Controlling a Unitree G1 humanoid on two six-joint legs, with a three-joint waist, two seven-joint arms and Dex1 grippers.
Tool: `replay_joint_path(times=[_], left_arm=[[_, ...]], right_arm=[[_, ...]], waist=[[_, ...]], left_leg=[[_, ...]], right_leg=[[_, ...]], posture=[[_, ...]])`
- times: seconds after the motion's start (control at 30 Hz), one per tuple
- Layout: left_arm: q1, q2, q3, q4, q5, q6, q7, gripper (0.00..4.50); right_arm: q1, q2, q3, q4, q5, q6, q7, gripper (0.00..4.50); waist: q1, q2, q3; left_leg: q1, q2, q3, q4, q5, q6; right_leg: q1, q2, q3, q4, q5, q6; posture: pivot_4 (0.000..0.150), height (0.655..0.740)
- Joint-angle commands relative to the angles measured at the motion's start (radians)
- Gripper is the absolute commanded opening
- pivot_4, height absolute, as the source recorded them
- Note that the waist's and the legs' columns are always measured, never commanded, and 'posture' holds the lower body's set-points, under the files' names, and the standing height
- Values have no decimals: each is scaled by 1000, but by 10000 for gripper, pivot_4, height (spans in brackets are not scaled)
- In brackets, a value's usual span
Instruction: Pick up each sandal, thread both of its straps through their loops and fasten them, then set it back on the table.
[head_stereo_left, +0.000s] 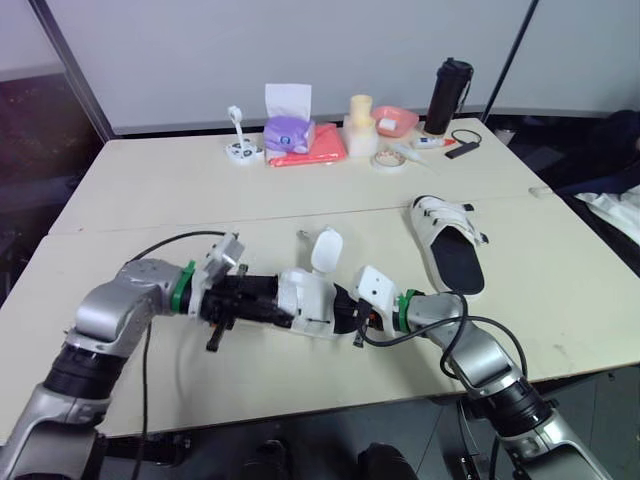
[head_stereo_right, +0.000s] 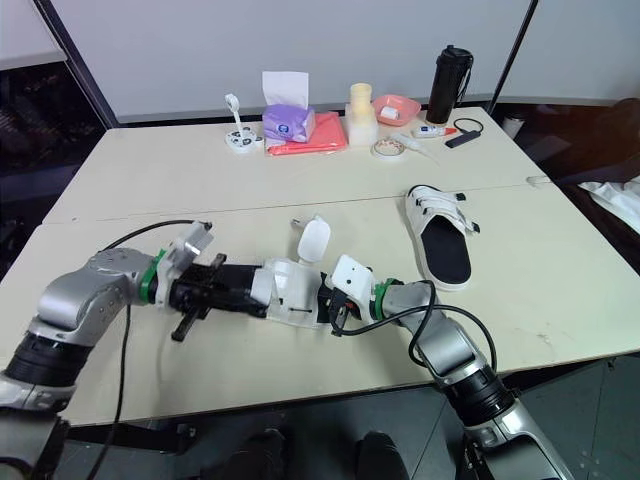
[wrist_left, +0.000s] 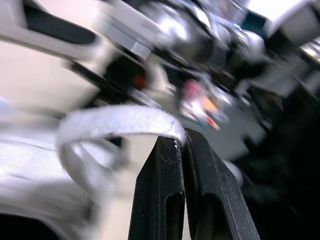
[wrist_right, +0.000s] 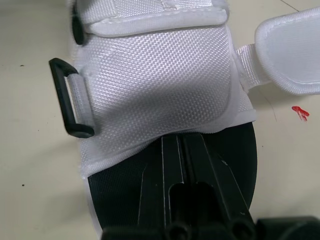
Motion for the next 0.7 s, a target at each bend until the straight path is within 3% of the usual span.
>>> replay_joint_path(times=[0.03, 0.4, 0.53, 0.67, 0.7], left_arm=[[-63, -29, 33, 80, 37, -64, 36, 400], [-139, -90, -26, 284, 83, -27, -35, 400], [-178, -134, 10, 335, 77, -21, -3, 14382], [-202, -175, 49, 373, 92, -67, 50, 34565], [-206, -184, 56, 383, 99, -82, 66, 34565]], right_arm=[[19, -10, 20, 26, -20, 20, 1, 0], [27, -18, 15, 15, -20, 25, -5, 0], [31, -18, 13, 9, -20, 29, -9, 0], [34, -17, 12, 5, -20, 33, -13, 0], [35, -17, 13, 4, -20, 33, -14, 0]], waist=[[0, 0, 0], [2, 0, 0], [3, 0, 0], [3, 0, 0], [3, 0, 0]], left_leg=[[0, -1, 0, 0, 0, 0], [0, -2, 0, 1, 0, 0], [0, -2, 0, 2, 0, 0], [0, -2, 0, 2, 0, 0], [0, -2, 0, 2, 0, 0]], right_leg=[[0, 0, 0, 0, 0, 0], [1, 0, 0, 0, 0, 0], [1, 0, -1, 0, 0, 0], [1, 0, -1, 0, 0, 0], [1, 0, -1, 0, 0, 0]], posture=[[1500, 7400], [1500, 7400], [1500, 7400], [1500, 7400], [1500, 7400]])
